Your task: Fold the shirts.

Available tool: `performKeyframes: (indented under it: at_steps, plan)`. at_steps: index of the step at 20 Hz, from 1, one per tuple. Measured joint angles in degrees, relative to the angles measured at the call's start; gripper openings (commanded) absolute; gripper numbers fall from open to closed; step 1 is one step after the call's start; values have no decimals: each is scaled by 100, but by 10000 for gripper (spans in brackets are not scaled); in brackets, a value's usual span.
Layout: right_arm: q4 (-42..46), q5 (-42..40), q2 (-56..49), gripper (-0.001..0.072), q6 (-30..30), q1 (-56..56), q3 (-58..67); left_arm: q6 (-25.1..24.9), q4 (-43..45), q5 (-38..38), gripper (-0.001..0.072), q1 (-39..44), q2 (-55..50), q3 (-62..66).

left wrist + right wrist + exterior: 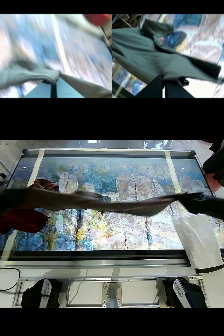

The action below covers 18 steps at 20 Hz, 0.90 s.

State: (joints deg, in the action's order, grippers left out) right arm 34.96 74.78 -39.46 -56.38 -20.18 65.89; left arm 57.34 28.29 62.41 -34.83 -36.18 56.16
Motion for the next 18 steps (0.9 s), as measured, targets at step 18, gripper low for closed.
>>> performKeyframes:
  at_steps: [18]
  plan:
    - [1357, 549, -2662, 11, -769, 308, 2800, 1078, 1709, 942, 8, 1370, -2409, 2752]
